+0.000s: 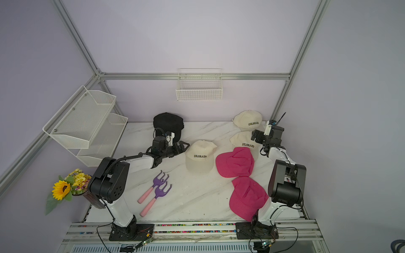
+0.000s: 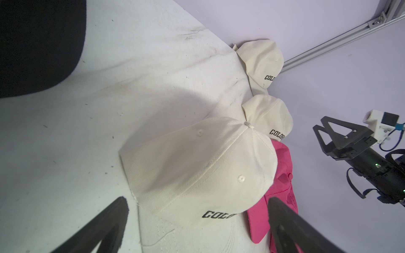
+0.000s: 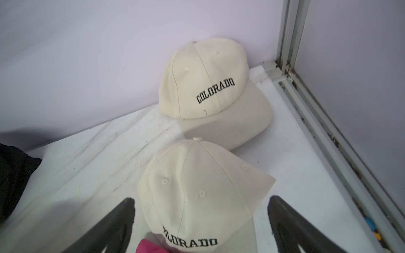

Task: Stack the baseball caps by color
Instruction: Pick up the baseball cap from the center of the board.

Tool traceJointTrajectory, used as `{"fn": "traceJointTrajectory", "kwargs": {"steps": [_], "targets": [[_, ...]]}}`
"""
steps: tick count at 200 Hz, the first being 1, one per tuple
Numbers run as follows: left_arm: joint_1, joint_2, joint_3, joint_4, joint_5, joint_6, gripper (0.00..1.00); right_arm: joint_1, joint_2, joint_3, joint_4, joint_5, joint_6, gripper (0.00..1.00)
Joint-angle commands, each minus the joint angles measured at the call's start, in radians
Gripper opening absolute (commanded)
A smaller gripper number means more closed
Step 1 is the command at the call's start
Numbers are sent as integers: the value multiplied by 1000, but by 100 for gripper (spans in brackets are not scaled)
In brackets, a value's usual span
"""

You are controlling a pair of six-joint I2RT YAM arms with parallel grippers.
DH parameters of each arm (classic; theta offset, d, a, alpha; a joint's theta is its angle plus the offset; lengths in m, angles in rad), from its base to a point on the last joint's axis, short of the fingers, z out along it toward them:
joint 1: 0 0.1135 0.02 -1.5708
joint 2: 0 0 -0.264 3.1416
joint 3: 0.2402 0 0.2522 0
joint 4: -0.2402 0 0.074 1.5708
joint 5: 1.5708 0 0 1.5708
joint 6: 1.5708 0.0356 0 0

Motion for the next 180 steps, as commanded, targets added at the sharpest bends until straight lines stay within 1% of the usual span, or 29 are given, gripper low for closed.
{"fn": "traceJointTrajectory", "kwargs": {"steps": [1,26,31,38,42,46,50,55,61,71,83,113,147,162,180], "targets": [[0,-31,24,1,15,44,100,0,66,-6,19,-32,35,97],[0,-20,22,3,15,48,100,3,154,28,45,4,44,97],[-1,-17,22,3,16,48,100,6,173,42,42,12,40,96],[0,-13,24,3,18,48,100,9,200,60,41,31,38,90],[0,-9,25,4,18,48,100,12,212,68,44,44,38,85],[0,-4,25,4,19,48,100,15,223,70,49,57,38,76],[0,-1,25,6,19,46,100,17,228,72,54,68,39,65],[0,1,25,7,19,45,100,18,229,69,66,83,41,47],[0,5,25,9,20,43,100,19,223,60,86,99,49,31],[0,8,24,17,22,37,100,19,199,37,117,101,54,15],[0,13,25,21,28,33,100,17,162,19,178,108,67,0],[0,23,34,37,52,24,100,15,100,55,229,161,120,0],[0,4,48,39,78,20,100,14,26,73,375,218,278,0],[-1,-13,60,36,103,10,100,16,-42,38,462,206,368,0],[-12,-34,80,52,145,-21,100,24,-140,-59,602,195,493,0]]}}
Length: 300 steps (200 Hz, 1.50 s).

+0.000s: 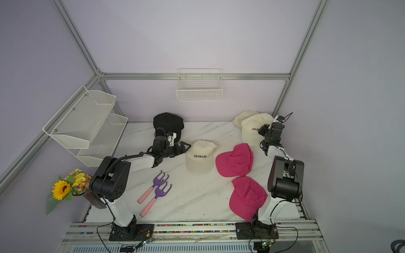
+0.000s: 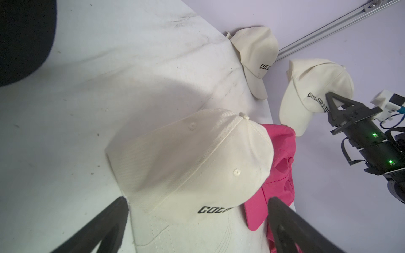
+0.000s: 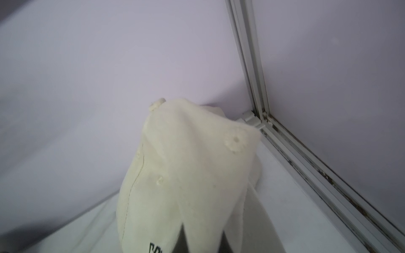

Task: Stack the baseball caps by color
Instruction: Pick up the baseball cap from the center of the board.

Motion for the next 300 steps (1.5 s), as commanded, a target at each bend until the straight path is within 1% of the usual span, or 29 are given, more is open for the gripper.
{"fn": "traceJointTrajectory", "kwargs": {"steps": [1,11,30,45,55,67,86,96,118,140,168,178,189,197,204,218,233,240,243,244,246,251,257,268,273,279,283,292,300], "targets": [[-13,-56,51,62,72,-37,100,14,-141,-85,265,10,213,0],[-28,-67,62,80,86,-53,100,31,-189,-138,332,13,281,0],[-67,-71,106,93,116,-66,100,99,-245,-182,390,15,353,0],[-101,-66,139,120,143,-82,100,183,-280,-199,406,40,401,0],[-125,-58,158,155,167,-98,100,248,-301,-228,439,80,440,0],[-149,-49,180,189,183,-115,100,308,-311,-267,494,121,500,0],[-180,-40,212,228,205,-120,100,387,-307,-299,534,139,606,0],[-192,-37,221,254,217,-117,100,430,-304,-310,556,164,637,0],[-214,-38,221,298,227,-91,100,482,-309,-325,578,195,687,0],[-228,-41,203,351,223,-70,100,508,-332,-342,573,232,700,0],[-233,-24,218,342,135,-17,100,524,-353,-368,566,217,729,0],[-231,-7,240,351,125,-8,99,526,-365,-382,567,220,733,0],[-230,17,276,368,138,-5,93,528,-372,-395,568,220,738,0],[-233,39,308,379,162,-10,87,528,-375,-404,569,216,740,0],[-235,60,335,390,185,-20,78,528,-374,-406,573,207,731,0],[-237,98,378,398,215,-48,54,530,-379,-398,548,205,682,0],[-237,122,401,412,217,-77,36,529,-372,-402,533,208,657,0],[-237,131,405,420,230,-85,30,529,-367,-411,555,201,640,0],[-237,133,408,421,235,-85,25,528,-363,-414,568,190,622,0],[-237,132,407,421,237,-85,22,528,-361,-415,572,187,616,0],[-237,133,409,422,240,-85,21,528,-359,-415,579,179,606,0],[-237,132,409,420,246,-81,11,524,-355,-411,594,154,545,10],[-236,124,406,405,249,-66,0,518,-345,-392,601,110,429,27],[-230,89,391,322,220,5,0,496,-351,-339,497,57,246,62],[-227,66,380,268,200,58,0,476,-362,-330,458,32,187,73],[-225,39,368,202,181,135,0,449,-379,-332,453,-17,126,82],[-223,23,359,160,171,186,0,426,-392,-336,453,-59,90,86],[-215,-11,340,80,160,288,0,374,-420,-355,457,-149,23,93],[-201,-37,320,31,173,354,0,331,-442,-361,451,-219,-19,97]]}}
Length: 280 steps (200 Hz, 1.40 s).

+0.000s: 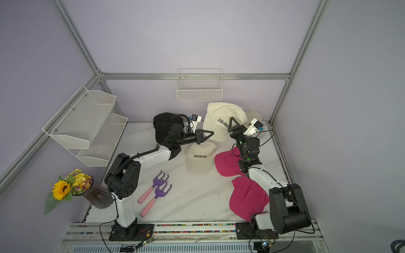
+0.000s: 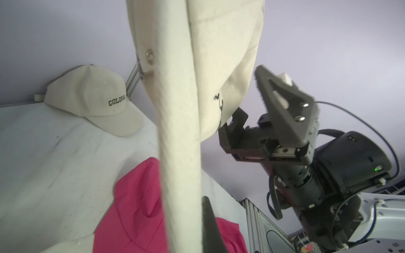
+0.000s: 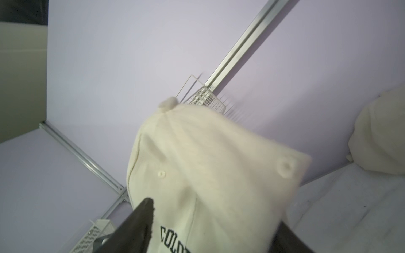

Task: Stack the baseball caps by color
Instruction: Pick up the baseball cap from the center of the board.

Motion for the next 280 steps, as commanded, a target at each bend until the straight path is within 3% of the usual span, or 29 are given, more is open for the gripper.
{"fn": "traceJointTrajectory", "kwargs": {"steps": [1,17,47,91,122,165,221,246,280], "targets": [[31,-124,-36,-192,-26,271,0,-107,-84,8,-15,-251,-306,97],[79,-157,-67,-230,48,318,0,-170,-113,6,-54,-389,-407,97],[157,-190,-79,-270,211,342,0,-174,-122,47,-225,-462,-615,97],[171,-251,-54,-517,281,575,0,-173,-119,83,-354,-630,-789,97],[182,-270,-21,-642,310,649,0,-173,-81,111,-440,-795,-892,97],[184,-275,2,-669,344,670,0,-170,-30,140,-470,-941,-908,97],[183,-250,50,-707,345,689,0,-141,-36,126,-408,-931,-860,97],[184,-239,65,-707,342,697,0,-124,-33,130,-409,-910,-845,93],[184,-220,89,-727,333,706,0,-113,-39,129,-397,-914,-827,78]]}}
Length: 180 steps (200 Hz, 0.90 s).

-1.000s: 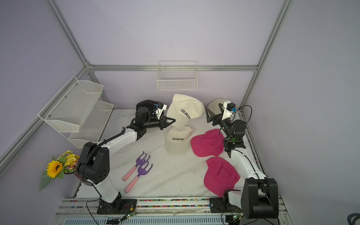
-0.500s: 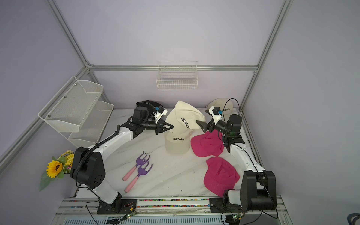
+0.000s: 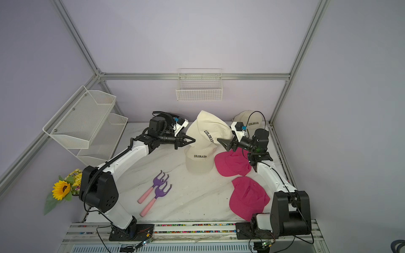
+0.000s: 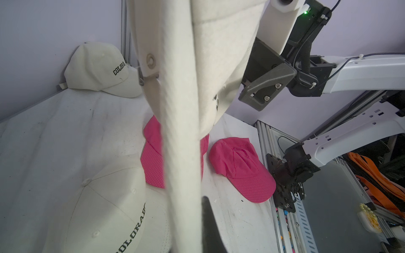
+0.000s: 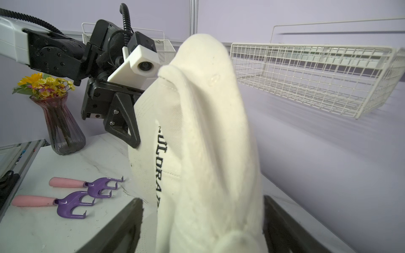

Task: Stack the baseball caps by color
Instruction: Pick up the baseball cap from the center of the board.

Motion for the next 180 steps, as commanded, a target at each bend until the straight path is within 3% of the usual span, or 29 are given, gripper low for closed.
{"fn": "traceJointTrajectory", "kwargs": {"steps": [1,15,43,68,96,129,148,180], "targets": [[4,11,53,-2,26,48,0,10,-11,6,34,-7,24,78],[5,21,69,-20,24,57,0,13,-5,7,41,-19,27,70],[6,34,89,-45,9,73,0,16,0,10,80,-47,53,28],[15,52,114,-83,-37,107,0,16,-16,20,86,-108,56,0],[50,101,185,-162,-206,140,0,20,-68,59,-4,-239,19,0],[133,202,334,-266,-400,53,0,19,-182,91,-140,-347,-80,0],[143,225,387,-329,-380,55,0,21,-224,62,-71,-315,-26,0],[137,161,248,-110,-129,-10,0,41,-152,50,99,-135,130,0]]}}
